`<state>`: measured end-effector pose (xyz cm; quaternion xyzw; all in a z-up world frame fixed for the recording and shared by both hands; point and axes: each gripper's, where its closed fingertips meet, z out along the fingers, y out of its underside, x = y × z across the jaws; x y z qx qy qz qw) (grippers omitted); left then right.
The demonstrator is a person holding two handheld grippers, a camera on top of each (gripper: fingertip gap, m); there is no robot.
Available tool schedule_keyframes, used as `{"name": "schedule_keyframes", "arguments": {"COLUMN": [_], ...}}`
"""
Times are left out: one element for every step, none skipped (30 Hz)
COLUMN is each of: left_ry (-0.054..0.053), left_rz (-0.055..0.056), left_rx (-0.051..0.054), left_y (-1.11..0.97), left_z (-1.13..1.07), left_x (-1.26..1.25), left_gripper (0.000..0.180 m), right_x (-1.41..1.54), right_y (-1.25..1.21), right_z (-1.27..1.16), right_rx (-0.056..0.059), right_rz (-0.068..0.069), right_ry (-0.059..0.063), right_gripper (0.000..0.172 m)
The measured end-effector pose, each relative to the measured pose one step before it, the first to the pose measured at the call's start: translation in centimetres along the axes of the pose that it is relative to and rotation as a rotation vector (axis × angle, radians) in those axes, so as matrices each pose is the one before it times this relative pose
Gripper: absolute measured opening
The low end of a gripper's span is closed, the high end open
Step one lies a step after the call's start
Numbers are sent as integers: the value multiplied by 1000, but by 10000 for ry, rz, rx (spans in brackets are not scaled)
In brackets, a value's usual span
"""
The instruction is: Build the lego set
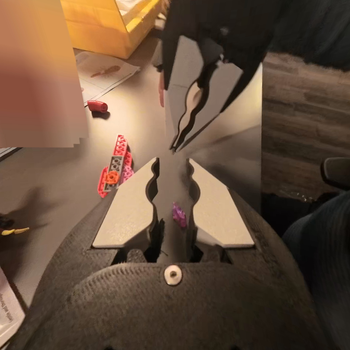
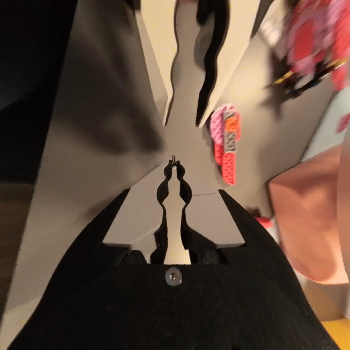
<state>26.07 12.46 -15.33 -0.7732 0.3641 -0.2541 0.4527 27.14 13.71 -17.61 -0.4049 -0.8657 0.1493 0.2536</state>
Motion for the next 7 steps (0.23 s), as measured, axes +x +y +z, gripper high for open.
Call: {"name": "schedule_keyframes", "arguments": {"left_ry": [-15, 67, 139, 172, 203, 179, 126], "left_rz": [-400, -484, -518, -482, -382, -277, -172], "left_rx": [265, 335, 381, 356, 273, 161, 78], "left_y": [-492, -597, -668, -631, -509, -342, -196], "left_z": [-28, -101, -173, -205, -179, -139, -88], "left_x": [-189, -133, -62, -30, 39, 43, 28], "left_gripper": [26, 25, 24, 21, 17, 13, 11], "right_x": [636, 542, 500, 468, 400, 339, 317], "right_y": [-747, -646, -546, -543, -503, -351, -227], "right_z": [-418, -389, -346, -313, -273, -217, -167], "right_rx": [249, 140, 68, 85, 100, 52, 16], "right_rz": [-504, -503, -450, -396, -319, -252, -256], "right_ry": [711, 634, 568, 521, 433, 354, 319], "right_gripper": [2, 2, 2, 2, 2, 2, 2]}}
